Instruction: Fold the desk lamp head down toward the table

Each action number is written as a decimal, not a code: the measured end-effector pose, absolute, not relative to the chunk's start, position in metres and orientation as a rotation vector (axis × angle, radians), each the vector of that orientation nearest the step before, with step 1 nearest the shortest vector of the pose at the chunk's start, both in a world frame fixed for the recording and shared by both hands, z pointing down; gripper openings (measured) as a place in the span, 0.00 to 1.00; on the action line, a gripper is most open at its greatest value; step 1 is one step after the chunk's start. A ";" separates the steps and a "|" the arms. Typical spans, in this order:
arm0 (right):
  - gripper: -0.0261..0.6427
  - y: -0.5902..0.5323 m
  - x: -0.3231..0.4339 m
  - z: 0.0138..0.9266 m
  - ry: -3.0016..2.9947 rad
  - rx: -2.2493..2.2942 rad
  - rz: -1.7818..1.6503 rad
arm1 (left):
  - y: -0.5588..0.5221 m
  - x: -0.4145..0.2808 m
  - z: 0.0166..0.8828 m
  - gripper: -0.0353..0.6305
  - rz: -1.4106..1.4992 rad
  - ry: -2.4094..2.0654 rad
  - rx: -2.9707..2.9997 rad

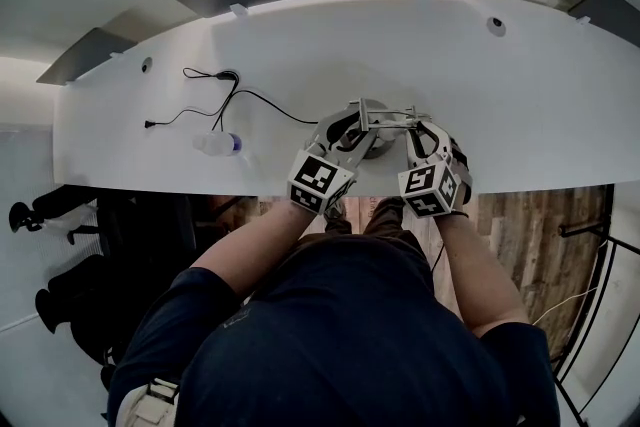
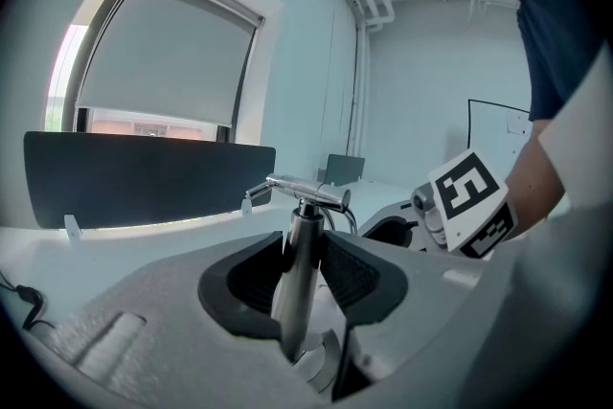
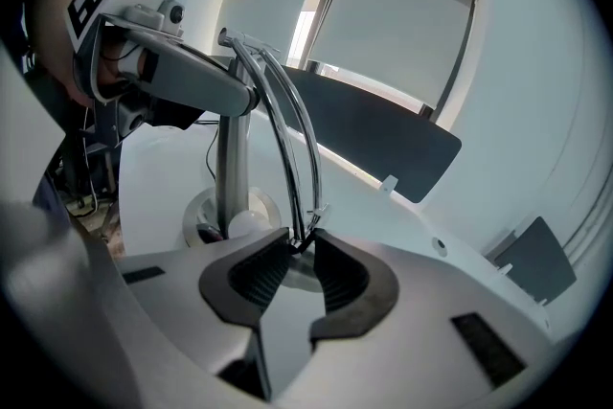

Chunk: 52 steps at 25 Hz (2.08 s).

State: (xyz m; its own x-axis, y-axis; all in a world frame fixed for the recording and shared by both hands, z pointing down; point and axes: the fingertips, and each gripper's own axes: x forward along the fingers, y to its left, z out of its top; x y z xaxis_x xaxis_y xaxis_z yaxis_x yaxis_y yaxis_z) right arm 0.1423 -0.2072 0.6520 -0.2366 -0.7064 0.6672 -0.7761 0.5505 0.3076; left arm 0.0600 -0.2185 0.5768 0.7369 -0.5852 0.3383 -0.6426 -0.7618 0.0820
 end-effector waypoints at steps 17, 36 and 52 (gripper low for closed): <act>0.17 -0.196 0.140 0.637 -1.970 1.175 0.071 | -0.211 0.053 0.568 0.24 0.509 -0.973 2.764; 0.13 -0.147 0.087 0.554 -2.162 1.284 0.133 | -0.140 0.023 0.499 0.20 0.332 -0.774 2.853; 0.07 -0.112 0.028 0.470 -2.572 1.315 0.261 | -0.113 -0.004 0.442 0.06 0.157 -0.721 2.947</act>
State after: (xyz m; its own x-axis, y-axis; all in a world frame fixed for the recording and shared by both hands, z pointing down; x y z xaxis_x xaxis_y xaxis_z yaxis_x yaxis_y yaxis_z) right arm 0.0278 -0.1118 0.4701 -0.5660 -0.7708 0.2925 -0.8138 0.5790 -0.0490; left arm -0.0044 -0.1132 0.4418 0.8824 -0.4537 0.1248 -0.4644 -0.8824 0.0755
